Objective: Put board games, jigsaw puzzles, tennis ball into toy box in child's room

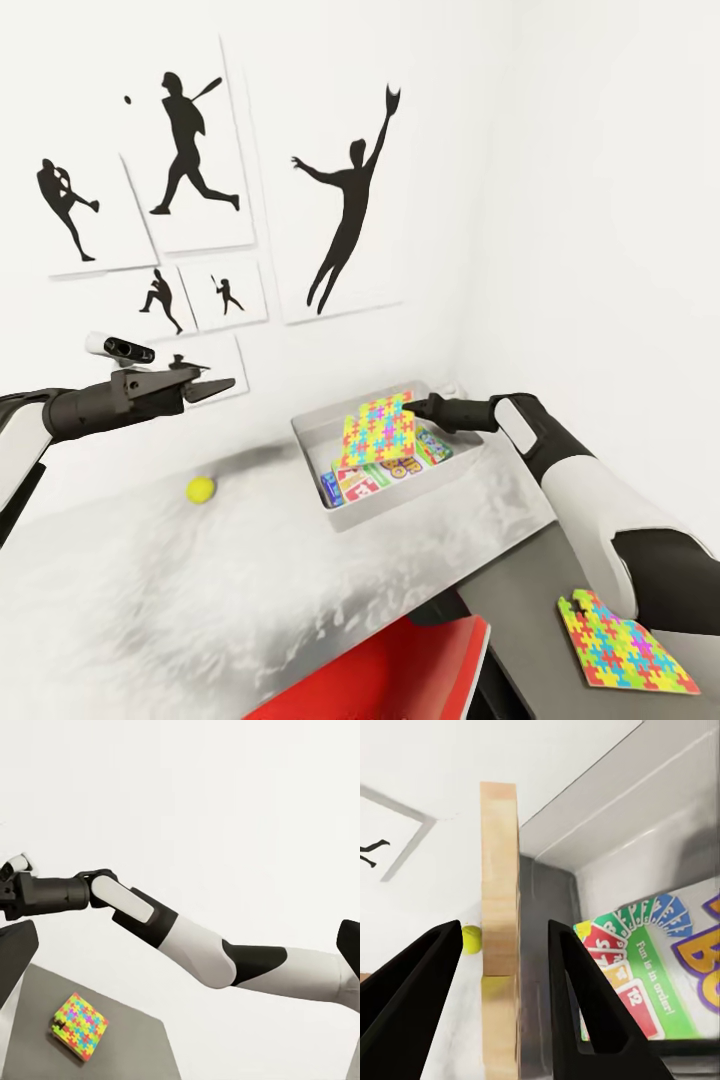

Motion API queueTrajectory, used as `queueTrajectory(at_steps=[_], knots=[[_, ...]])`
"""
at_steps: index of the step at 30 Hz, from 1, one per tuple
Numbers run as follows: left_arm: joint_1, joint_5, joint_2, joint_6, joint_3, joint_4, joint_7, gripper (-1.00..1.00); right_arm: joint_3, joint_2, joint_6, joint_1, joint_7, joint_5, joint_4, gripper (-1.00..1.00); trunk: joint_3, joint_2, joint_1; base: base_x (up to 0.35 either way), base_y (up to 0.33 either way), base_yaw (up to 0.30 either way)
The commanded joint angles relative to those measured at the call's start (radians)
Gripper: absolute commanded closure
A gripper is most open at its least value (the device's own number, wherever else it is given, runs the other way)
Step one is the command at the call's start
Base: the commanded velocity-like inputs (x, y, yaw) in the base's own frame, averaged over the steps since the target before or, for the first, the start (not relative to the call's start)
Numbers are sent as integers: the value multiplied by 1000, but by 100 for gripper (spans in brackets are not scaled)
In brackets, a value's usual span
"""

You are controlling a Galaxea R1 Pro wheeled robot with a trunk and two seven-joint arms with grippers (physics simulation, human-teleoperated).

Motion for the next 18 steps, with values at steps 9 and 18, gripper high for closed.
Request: queueTrajectory(at_steps=[9,18], knots=[[-1,2,0,4,-3,1,-3,-100,5,-2,-14,-1,5,-1,-1,100,-17,-2,1,0,0,0],[-1,2,0,4,-3,1,-3,-100,5,-1,-60,-2,56,-1,0,100,-32,-2,1,0,0,0]])
